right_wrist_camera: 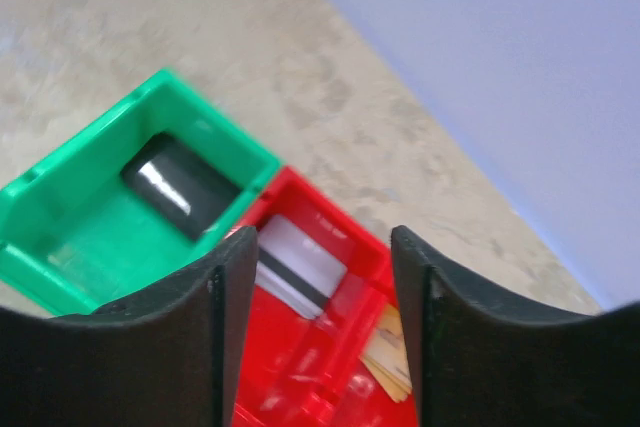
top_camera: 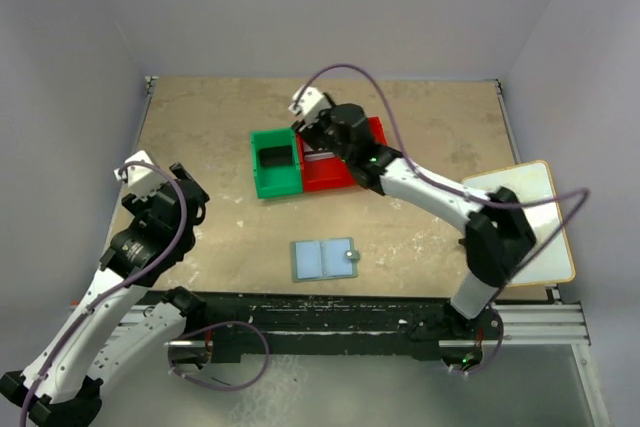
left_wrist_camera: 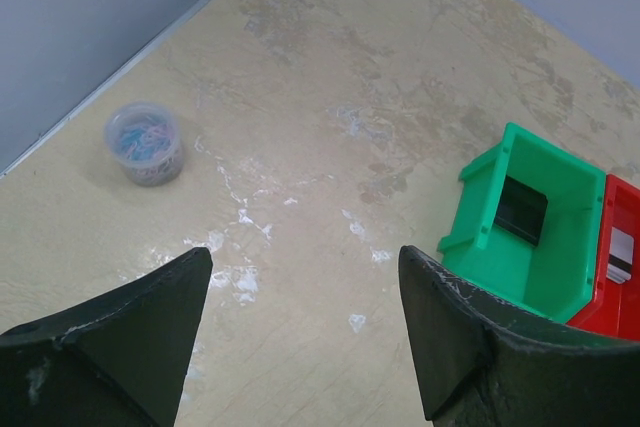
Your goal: Take the credit cards out of the card holder
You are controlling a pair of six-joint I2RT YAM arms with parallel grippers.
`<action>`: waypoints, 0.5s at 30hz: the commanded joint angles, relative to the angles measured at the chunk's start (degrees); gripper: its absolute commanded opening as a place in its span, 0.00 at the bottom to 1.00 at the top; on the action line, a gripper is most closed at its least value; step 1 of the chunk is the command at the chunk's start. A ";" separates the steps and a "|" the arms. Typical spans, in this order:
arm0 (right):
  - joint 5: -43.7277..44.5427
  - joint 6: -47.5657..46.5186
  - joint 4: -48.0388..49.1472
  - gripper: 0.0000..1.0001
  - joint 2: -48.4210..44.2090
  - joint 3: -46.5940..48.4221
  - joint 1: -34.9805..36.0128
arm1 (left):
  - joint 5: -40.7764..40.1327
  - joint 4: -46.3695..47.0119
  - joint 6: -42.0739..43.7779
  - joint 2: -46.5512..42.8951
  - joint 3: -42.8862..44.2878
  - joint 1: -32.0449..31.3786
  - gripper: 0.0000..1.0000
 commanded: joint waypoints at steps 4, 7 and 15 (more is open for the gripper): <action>11.29 19.32 11.69 0.67 -26.83 -18.58 -5.97 | -0.12 0.72 1.03 2.00 0.44 0.36 0.73; 16.41 22.24 9.71 0.82 -36.67 -26.08 -6.64 | -1.63 0.80 -0.15 2.62 0.63 0.39 0.74; 21.56 34.45 -4.39 1.00 -55.68 -37.07 -13.07 | -3.84 0.09 -0.93 4.20 2.49 0.38 0.74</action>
